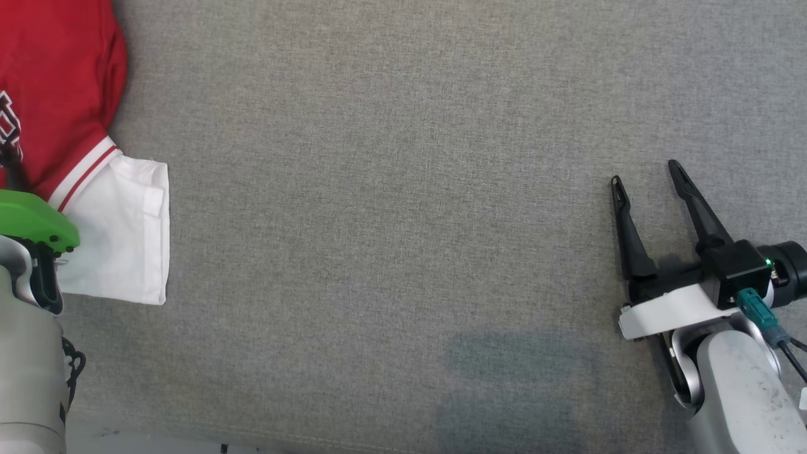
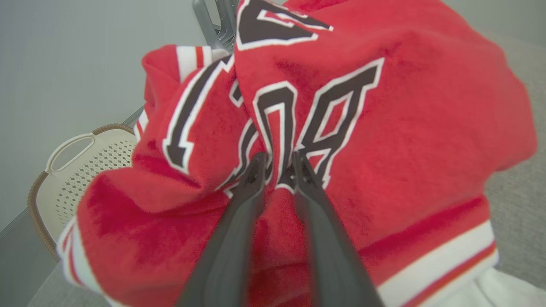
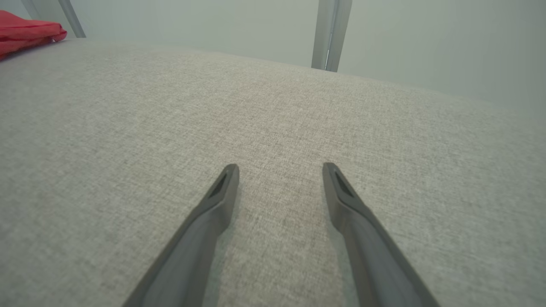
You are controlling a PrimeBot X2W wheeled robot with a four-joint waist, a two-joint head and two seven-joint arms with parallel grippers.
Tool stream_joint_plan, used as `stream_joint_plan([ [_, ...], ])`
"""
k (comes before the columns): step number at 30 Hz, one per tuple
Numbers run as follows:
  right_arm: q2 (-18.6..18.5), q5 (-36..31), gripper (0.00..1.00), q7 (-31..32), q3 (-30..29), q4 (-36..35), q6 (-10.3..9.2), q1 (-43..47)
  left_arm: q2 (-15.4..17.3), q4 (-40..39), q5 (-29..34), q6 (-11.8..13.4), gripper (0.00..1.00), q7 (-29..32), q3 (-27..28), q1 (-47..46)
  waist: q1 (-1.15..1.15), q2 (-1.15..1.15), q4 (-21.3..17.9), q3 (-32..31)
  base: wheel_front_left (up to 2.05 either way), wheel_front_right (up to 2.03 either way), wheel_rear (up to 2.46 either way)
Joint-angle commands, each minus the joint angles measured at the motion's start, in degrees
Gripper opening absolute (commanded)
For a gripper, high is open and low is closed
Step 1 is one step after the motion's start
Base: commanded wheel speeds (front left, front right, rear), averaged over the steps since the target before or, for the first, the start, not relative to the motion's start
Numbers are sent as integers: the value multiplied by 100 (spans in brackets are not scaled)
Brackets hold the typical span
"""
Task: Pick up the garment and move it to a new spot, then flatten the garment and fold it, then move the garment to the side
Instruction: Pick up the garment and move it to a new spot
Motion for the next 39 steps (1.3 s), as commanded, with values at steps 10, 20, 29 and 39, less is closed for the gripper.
stream_joint_plan([
  [10, 253, 133, 100, 6, 113, 310, -4, 508, 141, -469, -83, -47, 0, -313, 84, 402, 0, 0, 47, -1177, 0, 0, 0],
  [20, 422, 300, 100, 5, 159, 408, -4, 882, 315, -1726, 25, -115, 0, -195, -77, 623, 0, 0, -187, -1922, 0, 0, 0],
  [29, 484, 464, 100, 5, 136, 418, -3, 1151, 446, -3707, -187, -185, 0, 480, -355, 877, 0, 0, -710, -2292, 0, 0, 0],
  [39, 486, 686, 100, 5, 139, 345, -4, 1333, -62, -6983, -904, -152, 0, 1697, -756, 1961, 0, 0, -1454, -2479, 0, 0, 0],
])
